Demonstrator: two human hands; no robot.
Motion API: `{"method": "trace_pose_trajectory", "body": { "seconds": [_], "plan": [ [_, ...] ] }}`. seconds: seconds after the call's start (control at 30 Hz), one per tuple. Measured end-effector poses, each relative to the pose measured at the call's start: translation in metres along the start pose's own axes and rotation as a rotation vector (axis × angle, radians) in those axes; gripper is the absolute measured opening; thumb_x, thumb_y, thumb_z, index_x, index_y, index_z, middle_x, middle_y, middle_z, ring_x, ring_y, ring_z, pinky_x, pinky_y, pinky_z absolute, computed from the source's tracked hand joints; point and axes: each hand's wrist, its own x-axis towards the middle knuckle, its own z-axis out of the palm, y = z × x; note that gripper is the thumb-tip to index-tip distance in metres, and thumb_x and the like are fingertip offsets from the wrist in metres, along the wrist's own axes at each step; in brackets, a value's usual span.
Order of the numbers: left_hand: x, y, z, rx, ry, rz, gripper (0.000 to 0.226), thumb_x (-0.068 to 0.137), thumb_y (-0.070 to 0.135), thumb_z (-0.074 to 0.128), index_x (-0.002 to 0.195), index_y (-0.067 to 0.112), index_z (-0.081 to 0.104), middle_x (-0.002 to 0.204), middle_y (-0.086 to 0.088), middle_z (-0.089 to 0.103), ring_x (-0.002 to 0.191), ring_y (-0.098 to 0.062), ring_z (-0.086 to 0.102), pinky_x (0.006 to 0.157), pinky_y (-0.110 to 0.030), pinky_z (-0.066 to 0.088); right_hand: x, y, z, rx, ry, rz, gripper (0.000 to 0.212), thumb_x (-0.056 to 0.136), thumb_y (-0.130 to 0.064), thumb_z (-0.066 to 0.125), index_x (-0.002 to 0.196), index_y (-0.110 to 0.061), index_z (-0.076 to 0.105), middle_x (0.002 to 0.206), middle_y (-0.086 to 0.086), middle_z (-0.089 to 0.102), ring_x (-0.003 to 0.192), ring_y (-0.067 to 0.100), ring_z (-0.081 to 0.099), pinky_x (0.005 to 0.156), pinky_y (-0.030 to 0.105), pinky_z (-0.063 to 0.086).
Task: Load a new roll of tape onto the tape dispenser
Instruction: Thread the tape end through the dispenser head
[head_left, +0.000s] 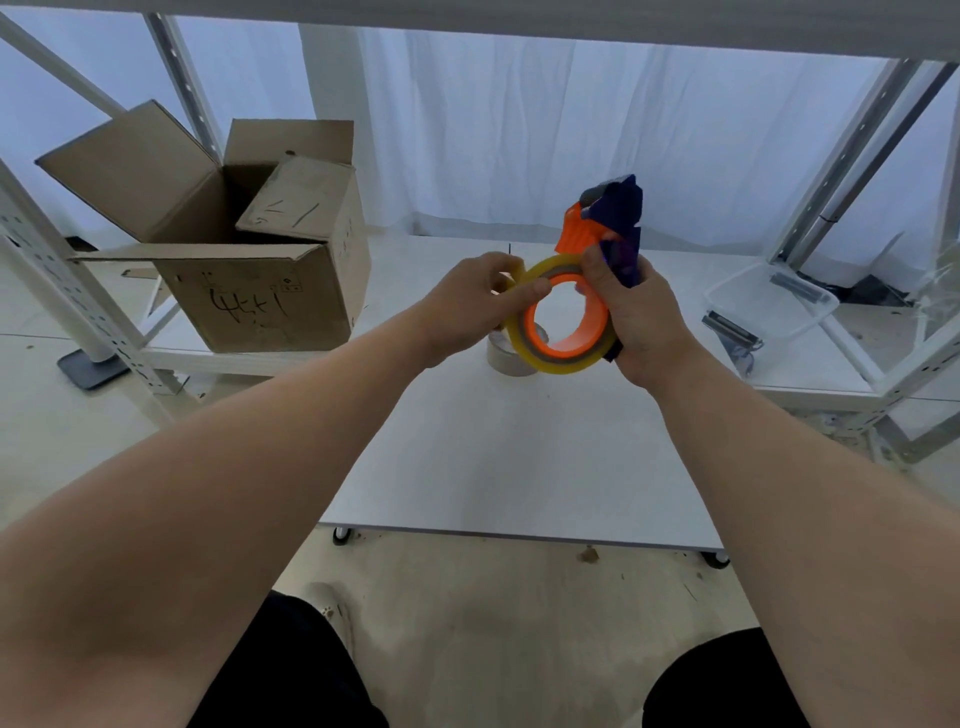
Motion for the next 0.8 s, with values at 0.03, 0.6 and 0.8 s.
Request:
{"method": "trace_pose_trajectory", "body": {
  "seconds": [0.03,0.6,0.8],
  "plan": [
    [0.0,0.0,-0.001,0.013,0.06,0.023,0.052,0.084,0.043,0.062,0.124,0.012,0.05,0.105,-0.002,0.06,0.092,-0.013,0.059,0.082,-0.026,0.051,0.001,0.001,0.0,-0.044,-0.013,-0.005,0.037,0.086,-0.042,0.064,0.115,-0.02,0.056,0.113,0.009,0.066,0.105,0.028,0.064,0.093,0.041,0.054],
    [-0.003,-0.006,0.004,0.322,0.126,0.099,0.062,0.074,0.036,0.074,0.122,0.014,0.039,0.115,-0.001,0.045,0.097,-0.016,0.047,0.072,-0.025,0.041,-0.016,-0.018,0.026,-0.647,-0.201,-0.15,0.05,0.079,-0.039,0.072,0.118,-0.009,0.065,0.113,0.007,0.066,0.104,0.022,0.062,0.093,0.037,0.051],
    [-0.003,-0.006,0.001,0.307,0.042,0.123,0.058,0.078,0.027,0.07,0.126,0.018,0.037,0.127,-0.002,0.045,0.101,-0.014,0.045,0.064,-0.012,0.04,-0.012,-0.019,0.016,-0.598,-0.259,-0.051,0.059,0.081,-0.037,0.071,0.13,-0.008,0.056,0.121,0.003,0.061,0.112,0.021,0.058,0.097,0.037,0.05]
  ]
}}
